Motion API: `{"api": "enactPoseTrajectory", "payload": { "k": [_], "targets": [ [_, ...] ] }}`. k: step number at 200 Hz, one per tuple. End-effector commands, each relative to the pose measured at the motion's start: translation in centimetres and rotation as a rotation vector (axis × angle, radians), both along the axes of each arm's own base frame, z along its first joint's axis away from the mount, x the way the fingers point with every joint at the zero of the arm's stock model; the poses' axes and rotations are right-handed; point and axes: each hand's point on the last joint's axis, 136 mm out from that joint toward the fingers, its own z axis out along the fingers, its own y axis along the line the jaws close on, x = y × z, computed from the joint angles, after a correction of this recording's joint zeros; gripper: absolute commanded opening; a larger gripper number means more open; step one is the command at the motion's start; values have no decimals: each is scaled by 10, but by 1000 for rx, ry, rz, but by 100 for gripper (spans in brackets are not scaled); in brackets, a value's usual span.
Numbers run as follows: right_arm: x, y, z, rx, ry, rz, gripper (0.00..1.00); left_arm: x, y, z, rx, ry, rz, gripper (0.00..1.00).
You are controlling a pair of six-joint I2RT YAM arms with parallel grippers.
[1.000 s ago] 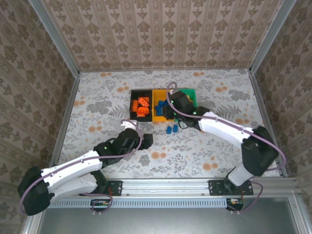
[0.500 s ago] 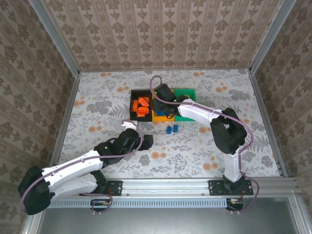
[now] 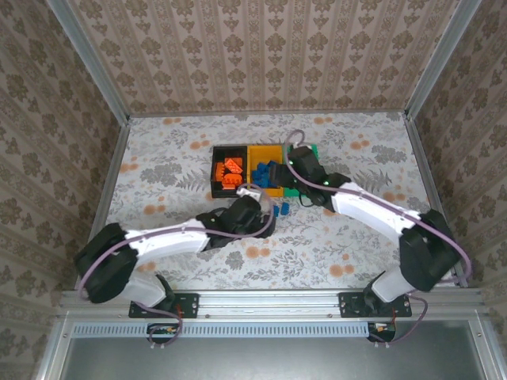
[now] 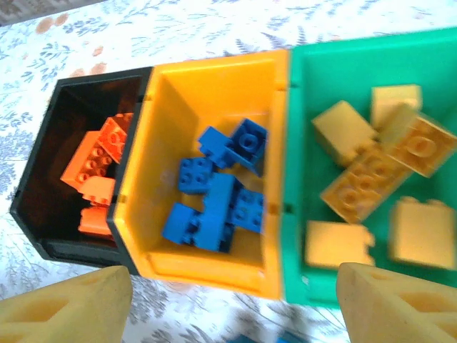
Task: Sort the legos into containers by color
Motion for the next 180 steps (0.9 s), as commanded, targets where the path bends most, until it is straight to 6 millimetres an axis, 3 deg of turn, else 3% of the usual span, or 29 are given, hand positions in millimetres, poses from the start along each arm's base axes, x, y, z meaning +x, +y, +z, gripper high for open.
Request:
{"api": "enactPoseTrajectory", "payload": {
  "k": [1, 61, 122, 180],
  "targets": [
    [-17, -24, 2, 23, -13, -48, 78, 7, -30, 5, -5, -35, -86, 83],
    [-57, -62, 8, 52, -43, -81, 79, 34, -40, -17, 91, -36, -79, 69],
    [-65, -77, 25, 67, -84, -105, 80, 40, -41, -48, 151, 1, -79, 55],
    [-67, -81, 31, 75, -105, -114, 80, 44, -39, -52, 150, -14, -71, 34]
  ]
}}
